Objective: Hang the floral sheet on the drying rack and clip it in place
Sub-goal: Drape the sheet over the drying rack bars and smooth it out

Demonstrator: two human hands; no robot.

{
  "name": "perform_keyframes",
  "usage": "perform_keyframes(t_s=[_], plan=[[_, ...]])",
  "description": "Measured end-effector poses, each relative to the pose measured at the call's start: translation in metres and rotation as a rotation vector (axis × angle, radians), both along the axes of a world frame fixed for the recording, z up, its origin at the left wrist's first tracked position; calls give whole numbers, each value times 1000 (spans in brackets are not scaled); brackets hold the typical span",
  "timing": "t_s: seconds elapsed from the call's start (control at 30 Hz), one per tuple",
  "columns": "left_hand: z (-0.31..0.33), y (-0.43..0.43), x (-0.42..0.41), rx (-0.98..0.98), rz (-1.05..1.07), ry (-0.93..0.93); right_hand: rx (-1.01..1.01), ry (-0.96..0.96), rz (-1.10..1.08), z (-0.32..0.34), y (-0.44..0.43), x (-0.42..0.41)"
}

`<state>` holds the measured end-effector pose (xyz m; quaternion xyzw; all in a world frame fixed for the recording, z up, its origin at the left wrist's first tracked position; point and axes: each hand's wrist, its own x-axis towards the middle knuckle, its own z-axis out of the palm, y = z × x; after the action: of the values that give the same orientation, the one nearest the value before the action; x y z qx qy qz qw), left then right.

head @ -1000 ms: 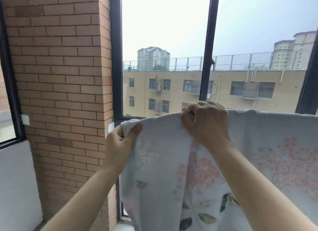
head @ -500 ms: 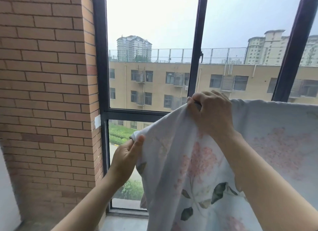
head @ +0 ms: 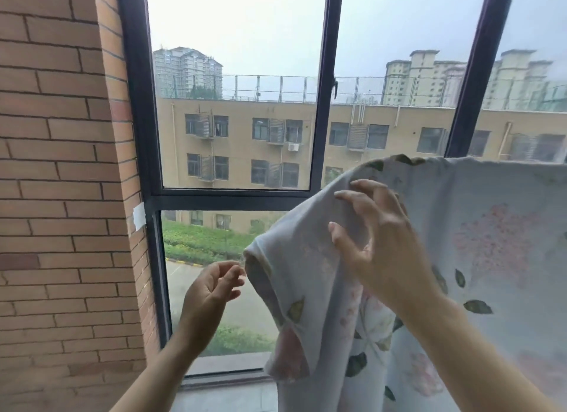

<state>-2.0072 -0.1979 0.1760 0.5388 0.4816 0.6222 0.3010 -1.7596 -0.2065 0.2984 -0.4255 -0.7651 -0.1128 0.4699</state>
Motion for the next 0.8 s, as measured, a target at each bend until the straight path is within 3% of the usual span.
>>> perform_keyframes(t_s=[0.3, 0.57, 0.63, 0.8], plan=[[-20, 8, -52, -22, -339, 203, -165, 95, -246, -70, -59, -69], [-19, 20, -36, -49, -480, 301, -408, 126, -490, -81, -79, -89], [-21, 23, -28, -76, -519, 251, -443, 149, -505, -84, -80, -88], [-15, 33, -2, -114, -637, 49, -274, 227, -499, -84, -81, -78]])
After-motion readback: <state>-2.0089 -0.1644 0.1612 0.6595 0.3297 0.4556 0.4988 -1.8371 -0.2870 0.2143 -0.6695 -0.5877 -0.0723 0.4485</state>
